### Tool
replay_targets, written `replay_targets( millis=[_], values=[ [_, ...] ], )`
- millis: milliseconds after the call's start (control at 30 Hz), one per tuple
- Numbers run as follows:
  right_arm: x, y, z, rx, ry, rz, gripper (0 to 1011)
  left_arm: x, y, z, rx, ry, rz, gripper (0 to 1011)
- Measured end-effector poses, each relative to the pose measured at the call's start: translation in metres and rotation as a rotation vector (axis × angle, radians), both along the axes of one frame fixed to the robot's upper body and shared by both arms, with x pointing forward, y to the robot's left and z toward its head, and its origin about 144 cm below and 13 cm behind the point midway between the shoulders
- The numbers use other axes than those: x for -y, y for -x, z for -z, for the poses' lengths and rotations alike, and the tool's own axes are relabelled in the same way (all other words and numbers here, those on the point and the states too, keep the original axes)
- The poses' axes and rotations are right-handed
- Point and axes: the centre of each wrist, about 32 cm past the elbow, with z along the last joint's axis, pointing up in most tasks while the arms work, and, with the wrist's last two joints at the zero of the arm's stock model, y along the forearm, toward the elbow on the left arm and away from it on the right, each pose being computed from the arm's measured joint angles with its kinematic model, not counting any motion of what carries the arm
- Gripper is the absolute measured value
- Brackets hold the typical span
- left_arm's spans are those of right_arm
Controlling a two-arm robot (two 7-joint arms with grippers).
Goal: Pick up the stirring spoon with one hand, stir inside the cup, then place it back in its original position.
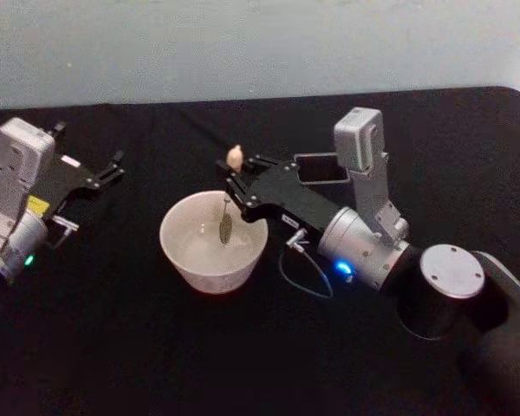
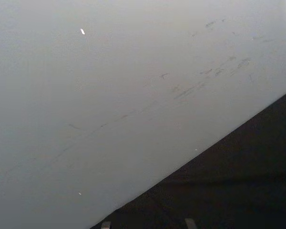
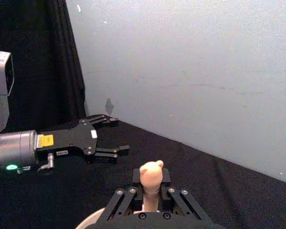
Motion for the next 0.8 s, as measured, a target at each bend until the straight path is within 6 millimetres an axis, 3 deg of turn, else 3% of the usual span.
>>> replay_targets(
  millis=[467, 800],
  values=[
    [0.016, 0.014, -0.002, 0.004, 0.015, -0.029, 200, 0.0, 0.0, 0.0, 0.0, 0.0, 0.0, 1001],
    [0.015, 0.024, -0.002, 0.0, 0.021, -0.078, 200, 0.0, 0.0, 0.0, 0.0, 0.0, 0.0, 1001]
  ],
)
